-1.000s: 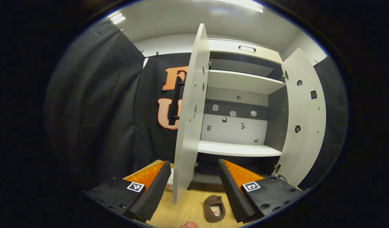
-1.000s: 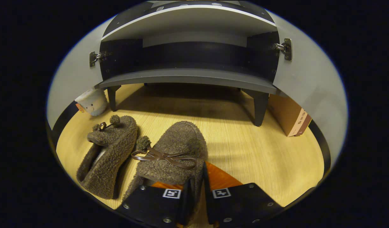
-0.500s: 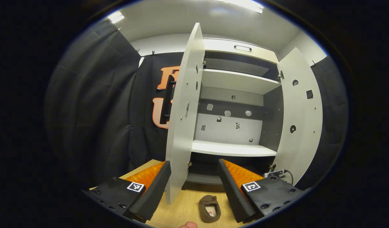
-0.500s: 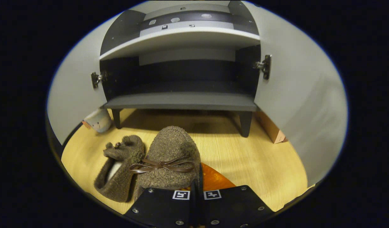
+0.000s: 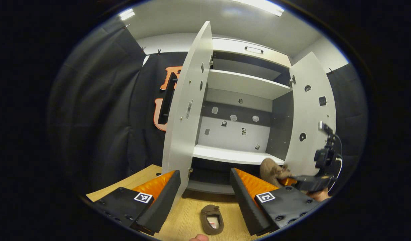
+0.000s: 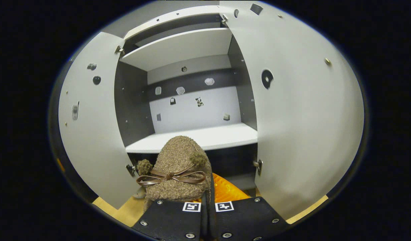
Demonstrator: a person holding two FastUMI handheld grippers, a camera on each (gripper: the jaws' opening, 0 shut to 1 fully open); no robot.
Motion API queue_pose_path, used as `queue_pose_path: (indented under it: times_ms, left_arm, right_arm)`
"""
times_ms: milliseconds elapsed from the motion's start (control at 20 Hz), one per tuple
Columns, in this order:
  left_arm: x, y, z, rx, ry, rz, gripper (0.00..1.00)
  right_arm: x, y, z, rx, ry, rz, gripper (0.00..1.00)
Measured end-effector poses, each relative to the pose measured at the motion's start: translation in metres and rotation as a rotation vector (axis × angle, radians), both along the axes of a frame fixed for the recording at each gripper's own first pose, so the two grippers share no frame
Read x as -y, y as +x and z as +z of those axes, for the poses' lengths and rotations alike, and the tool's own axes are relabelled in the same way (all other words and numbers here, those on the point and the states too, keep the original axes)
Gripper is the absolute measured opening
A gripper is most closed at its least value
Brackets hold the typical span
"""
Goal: Grab one shoe with the right hand and put it into the shoe cabinet, grab the other shoe with the left hand and put it into the shoe cabinet; then close the right door with the right hand and the left door with the left hand.
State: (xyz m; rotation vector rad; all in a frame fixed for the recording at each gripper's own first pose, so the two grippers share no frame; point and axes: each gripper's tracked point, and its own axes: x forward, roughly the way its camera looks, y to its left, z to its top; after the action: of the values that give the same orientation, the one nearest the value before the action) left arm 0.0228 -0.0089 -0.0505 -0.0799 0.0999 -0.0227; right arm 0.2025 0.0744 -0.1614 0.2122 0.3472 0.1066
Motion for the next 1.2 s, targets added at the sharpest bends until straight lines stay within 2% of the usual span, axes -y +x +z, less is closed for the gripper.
queue_pose_path:
  times_ms: [150,350,400,550,700,750,800,950,1000,1150,1200]
  left_arm:
    - [-0.002,-0.001,-0.002,-0.004,-0.015,0.003,0.96]
    - [-0.018,-0.005,-0.001,0.009,0.025,0.048,0.96]
    - [-0.022,-0.006,-0.002,0.008,0.03,0.055,0.99]
    - [-0.029,-0.008,-0.007,-0.005,0.036,0.07,0.96]
    - [-0.033,-0.007,-0.01,-0.017,0.039,0.078,0.99]
    - [-0.035,-0.005,-0.011,-0.019,0.04,0.083,0.96]
    - [-0.038,-0.006,-0.013,-0.021,0.042,0.09,0.99]
    - [-0.041,-0.002,-0.019,-0.038,0.039,0.094,0.99]
    - [-0.042,-0.001,-0.019,-0.041,0.04,0.093,0.96]
    - [-0.044,0.002,-0.02,-0.039,0.038,0.095,0.96]
    - [-0.043,0.003,-0.021,-0.041,0.033,0.092,0.96]
  right_arm:
    - [-0.006,0.054,0.024,-0.02,-0.008,-0.024,0.01]
    - [-0.006,0.139,0.014,-0.113,-0.052,-0.085,0.01]
    - [-0.005,0.158,0.008,-0.149,-0.061,-0.102,0.01]
    - [-0.008,0.202,-0.008,-0.232,-0.08,-0.127,0.01]
    - [-0.003,0.223,-0.026,-0.296,-0.117,-0.154,0.02]
    - [-0.003,0.226,-0.027,-0.303,-0.108,-0.16,0.02]
    - [-0.005,0.23,-0.028,-0.303,-0.091,-0.162,0.05]
    - [-0.012,0.232,-0.032,-0.316,-0.07,-0.143,0.1]
    - [-0.016,0.23,-0.034,-0.324,-0.061,-0.12,0.15]
    - [-0.014,0.228,-0.033,-0.315,-0.076,-0.103,0.24]
    - [-0.014,0.226,-0.033,-0.326,-0.074,-0.097,0.32]
